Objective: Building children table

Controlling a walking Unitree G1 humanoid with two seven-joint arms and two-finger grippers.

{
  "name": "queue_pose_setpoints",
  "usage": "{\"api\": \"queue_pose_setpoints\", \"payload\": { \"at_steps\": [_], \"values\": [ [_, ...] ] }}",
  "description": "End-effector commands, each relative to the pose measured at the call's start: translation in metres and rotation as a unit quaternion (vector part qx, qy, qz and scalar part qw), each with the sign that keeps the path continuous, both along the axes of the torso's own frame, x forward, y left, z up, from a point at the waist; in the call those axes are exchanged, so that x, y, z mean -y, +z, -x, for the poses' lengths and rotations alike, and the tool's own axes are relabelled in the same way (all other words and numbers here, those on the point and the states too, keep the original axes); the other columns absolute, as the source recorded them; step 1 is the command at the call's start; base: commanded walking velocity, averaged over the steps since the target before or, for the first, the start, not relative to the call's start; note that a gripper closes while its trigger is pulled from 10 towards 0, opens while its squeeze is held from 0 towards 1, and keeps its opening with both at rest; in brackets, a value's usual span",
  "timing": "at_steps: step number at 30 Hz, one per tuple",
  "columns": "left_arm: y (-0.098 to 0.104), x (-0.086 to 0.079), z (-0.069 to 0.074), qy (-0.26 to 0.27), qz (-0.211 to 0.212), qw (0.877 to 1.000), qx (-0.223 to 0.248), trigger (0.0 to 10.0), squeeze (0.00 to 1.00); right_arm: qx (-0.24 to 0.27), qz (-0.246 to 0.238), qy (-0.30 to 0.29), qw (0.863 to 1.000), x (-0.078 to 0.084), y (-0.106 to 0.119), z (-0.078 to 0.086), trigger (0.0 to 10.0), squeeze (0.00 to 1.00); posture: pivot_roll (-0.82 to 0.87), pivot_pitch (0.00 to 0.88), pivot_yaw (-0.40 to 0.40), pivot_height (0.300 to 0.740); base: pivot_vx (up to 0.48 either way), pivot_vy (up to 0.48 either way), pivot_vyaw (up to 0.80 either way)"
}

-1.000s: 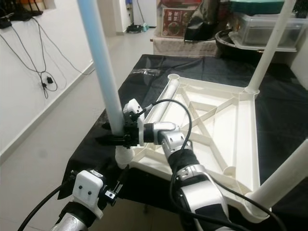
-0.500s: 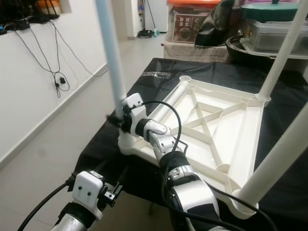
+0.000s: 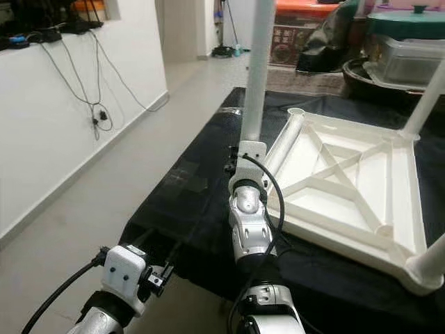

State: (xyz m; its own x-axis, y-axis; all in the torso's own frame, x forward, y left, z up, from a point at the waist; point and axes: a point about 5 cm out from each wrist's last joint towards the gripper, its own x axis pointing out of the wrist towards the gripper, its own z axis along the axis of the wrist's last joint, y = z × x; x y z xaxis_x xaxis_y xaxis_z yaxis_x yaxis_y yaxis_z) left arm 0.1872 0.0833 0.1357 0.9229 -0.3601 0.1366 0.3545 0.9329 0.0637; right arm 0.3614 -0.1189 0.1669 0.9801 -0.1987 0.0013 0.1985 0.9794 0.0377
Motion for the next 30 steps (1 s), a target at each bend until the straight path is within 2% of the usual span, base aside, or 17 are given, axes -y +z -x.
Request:
{"api": "queue_pose_setpoints", "payload": {
  "at_steps": [1,2,3,4,6,7,12,13,15,18,19,25,26,27,28,29,30],
  "values": [
    [-0.001,-0.001,0.000,0.004,-0.005,1.000,0.000,10.0,0.00,-0.046,-0.059,0.001,0.997,-0.019,-0.022,0.007,0.0,0.00,0.00,0.020,0.014,0.740,0.000,0.000,0.00],
    [-0.001,-0.001,0.000,0.004,-0.005,1.000,0.000,10.0,0.00,-0.039,-0.054,0.014,0.998,-0.023,-0.019,0.009,10.0,0.00,0.00,0.020,0.014,0.740,0.000,0.000,0.00],
    [-0.001,-0.001,0.000,0.004,-0.005,1.000,0.000,10.0,0.00,-0.025,-0.050,0.036,0.998,-0.026,-0.016,0.010,10.0,0.00,0.00,0.020,0.014,0.740,0.000,0.000,0.00],
    [-0.002,-0.001,0.000,0.004,-0.005,1.000,-0.001,10.0,0.00,-0.011,-0.045,0.053,0.998,-0.029,-0.012,0.012,10.0,0.85,0.00,0.020,0.014,0.740,0.000,0.000,0.00],
    [-0.002,-0.001,0.000,0.004,-0.005,1.000,-0.001,10.0,0.00,-0.003,-0.041,0.060,0.997,-0.030,-0.010,0.014,10.0,0.85,0.00,0.020,0.014,0.740,0.000,0.000,0.00],
    [-0.002,-0.001,0.000,0.003,-0.005,1.000,-0.001,10.0,0.00,0.004,-0.040,0.068,0.997,-0.031,-0.008,0.014,10.0,1.00,-0.01,0.021,0.015,0.740,0.000,0.000,0.00],
    [-0.002,-0.001,0.000,0.004,-0.005,1.000,-0.002,10.0,0.00,0.023,-0.044,0.081,0.995,-0.028,-0.004,0.013,10.0,1.00,-0.01,0.021,0.015,0.740,0.000,0.000,0.00],
    [-0.002,-0.001,0.000,0.004,-0.005,1.000,-0.002,10.0,0.00,0.041,-0.065,0.132,0.988,-0.030,0.001,0.009,10.0,0.00,-0.01,0.021,0.015,0.740,0.000,0.000,0.00],
    [-0.002,-0.001,-0.001,0.004,-0.005,1.000,-0.002,10.0,0.00,0.060,-0.092,0.268,0.957,-0.035,0.010,0.003,10.0,0.00,-0.01,0.021,0.015,0.740,0.000,0.000,0.00],
    [-0.002,-0.001,-0.001,0.004,-0.005,1.000,-0.003,10.0,0.00,0.064,-0.102,0.319,0.940,-0.036,0.013,0.001,10.0,0.00,-0.01,0.023,0.021,0.740,0.000,0.000,0.00],
    [-0.002,-0.001,-0.001,0.003,-0.005,1.000,-0.002,10.0,0.00,0.049,-0.101,0.394,0.912,-0.033,0.016,-0.002,10.0,0.00,-0.01,0.023,0.021,0.740,0.000,0.000,0.00],
    [-0.002,-0.001,-0.002,0.003,-0.005,1.000,-0.002,10.0,0.00,0.039,-0.102,0.441,0.891,-0.029,0.017,-0.003,10.0,0.00,-0.01,0.023,0.021,0.740,0.000,0.000,0.00],
    [-0.002,-0.002,-0.002,0.003,-0.006,1.000,-0.001,10.0,0.00,0.022,-0.071,0.509,0.857,-0.028,0.017,-0.003,10.0,0.00,-0.01,0.025,0.021,0.740,0.000,0.000,0.00],
    [-0.002,-0.002,-0.002,0.003,-0.006,1.000,-0.001,10.0,0.00,0.022,-0.071,0.509,0.857,-0.028,0.017,-0.003,10.0,0.00,-0.01,0.025,0.021,0.740,0.000,0.000,0.00],
    [-0.002,-0.002,-0.002,0.003,-0.006,1.000,-0.001,10.0,0.00,-0.003,-0.039,0.576,0.817,-0.031,0.016,-0.003,10.0,0.00,0.00,0.025,0.022,0.740,0.000,0.000,0.00],
    [-0.002,-0.002,-0.002,0.003,-0.006,1.000,-0.001,10.0,0.00,-0.003,-0.039,0.576,0.817,-0.031,0.016,-0.003,10.0,0.00,0.00,0.025,0.022,0.740,0.000,0.000,0.00],
    [-0.001,-0.002,-0.002,0.002,-0.006,1.000,0.000,10.0,0.00,-0.019,-0.012,0.624,0.781,-0.036,0.016,-0.003,10.0,0.00,0.01,0.025,0.014,0.740,0.000,0.000,0.00]
  ]
}}
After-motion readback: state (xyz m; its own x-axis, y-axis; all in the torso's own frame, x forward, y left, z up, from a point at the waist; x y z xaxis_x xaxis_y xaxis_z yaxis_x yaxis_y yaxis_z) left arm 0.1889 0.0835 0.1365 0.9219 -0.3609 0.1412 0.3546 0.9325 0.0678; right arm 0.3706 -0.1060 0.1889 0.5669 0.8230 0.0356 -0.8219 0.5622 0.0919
